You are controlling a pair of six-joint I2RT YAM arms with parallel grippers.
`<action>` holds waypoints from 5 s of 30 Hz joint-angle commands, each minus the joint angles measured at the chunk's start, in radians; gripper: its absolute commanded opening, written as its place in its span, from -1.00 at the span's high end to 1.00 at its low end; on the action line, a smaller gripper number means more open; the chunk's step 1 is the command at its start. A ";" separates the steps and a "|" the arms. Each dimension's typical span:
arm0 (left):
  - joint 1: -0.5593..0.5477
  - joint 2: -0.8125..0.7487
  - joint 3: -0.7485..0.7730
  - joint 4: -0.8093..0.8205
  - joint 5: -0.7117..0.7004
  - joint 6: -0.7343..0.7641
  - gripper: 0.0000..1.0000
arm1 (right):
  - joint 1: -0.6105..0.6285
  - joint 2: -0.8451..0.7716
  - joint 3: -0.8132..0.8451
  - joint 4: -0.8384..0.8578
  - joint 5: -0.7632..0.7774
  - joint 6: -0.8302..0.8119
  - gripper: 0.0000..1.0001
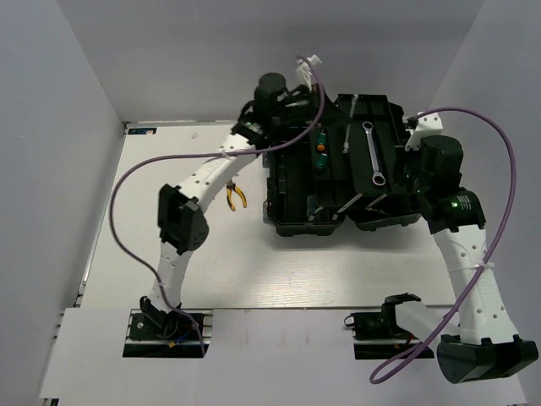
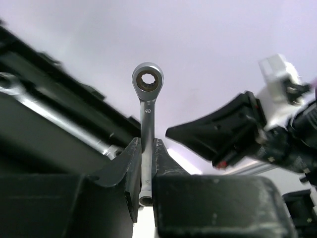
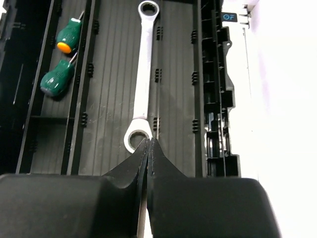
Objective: Sort the tools into containers
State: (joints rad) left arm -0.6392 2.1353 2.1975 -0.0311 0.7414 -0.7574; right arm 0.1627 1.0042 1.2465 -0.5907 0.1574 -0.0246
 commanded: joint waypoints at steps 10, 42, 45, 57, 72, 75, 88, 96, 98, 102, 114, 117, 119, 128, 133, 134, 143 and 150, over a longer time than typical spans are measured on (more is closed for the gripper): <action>-0.063 0.189 0.169 0.168 -0.102 -0.192 1.00 | -0.058 -0.045 -0.033 0.083 -0.044 0.046 1.00; 0.050 -0.829 -0.930 -0.416 -0.954 0.280 0.59 | 0.207 0.337 0.154 -0.073 -0.652 -0.118 0.43; 0.140 -0.961 -1.100 -0.588 -1.065 0.230 -0.49 | 0.418 0.443 0.373 -0.150 -0.514 -0.143 0.36; 0.231 -1.307 -1.438 -0.822 -1.142 -0.026 -1.00 | 0.707 1.177 0.950 -0.221 -0.118 -0.138 -0.36; 0.240 -1.275 -1.545 -0.693 -1.019 -0.068 -1.00 | 0.689 1.415 0.979 0.006 -0.025 0.017 -0.20; 0.240 -1.275 -1.555 -0.682 -1.019 -0.068 -1.00 | 0.692 1.450 1.007 -0.008 -0.041 0.047 -0.18; 0.240 -1.235 -1.564 -0.642 -1.010 -0.077 -1.00 | 0.673 1.545 1.025 -0.044 -0.104 0.083 0.59; 0.269 -1.057 -1.564 -0.560 -1.047 -0.143 -1.00 | 0.661 1.450 0.935 -0.080 -0.208 0.062 1.00; 0.280 -0.981 -1.564 -0.535 -1.057 -0.157 -1.00 | 0.661 1.409 0.953 -0.101 -0.209 0.043 1.00; 0.315 -0.876 -1.555 -0.458 -1.068 -0.177 -1.00 | 0.656 1.293 0.990 -0.118 -0.211 0.029 1.00; 0.392 -0.674 -1.382 -0.428 -1.129 -0.139 -0.97 | 0.632 1.081 0.983 -0.160 -0.010 -0.010 1.00; 0.403 -0.599 -1.343 -0.415 -1.120 -0.117 -0.97 | 0.618 1.019 0.895 -0.120 0.179 -0.076 1.00; 0.412 -0.563 -1.313 -0.405 -1.110 -0.094 -0.97 | 0.597 0.990 0.857 -0.120 0.233 -0.109 1.00; 0.450 -0.471 -1.283 -0.405 -1.090 -0.085 -0.95 | 0.563 1.010 0.769 -0.107 0.430 -0.279 1.00; 0.450 -0.471 -1.283 -0.405 -1.080 -0.085 -0.87 | 0.566 1.054 0.789 -0.164 0.416 -0.310 0.93; 0.450 -0.471 -1.283 -0.405 -1.080 -0.076 -0.84 | 0.567 1.053 0.791 -0.179 0.398 -0.304 0.38; 0.450 -0.453 -1.294 -0.395 -1.090 -0.076 -0.11 | 0.567 0.960 0.785 -0.233 0.289 -0.233 -0.20; 0.450 -0.462 -1.352 -0.362 -1.067 -0.076 0.91 | 0.560 0.794 0.680 -0.187 0.194 -0.187 -0.26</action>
State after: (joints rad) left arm -0.1932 1.6596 0.9012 -0.3878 -0.3656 -0.8261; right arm 0.7284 1.9244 1.9385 -0.8131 0.4129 -0.2466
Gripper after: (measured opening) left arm 0.171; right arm 0.622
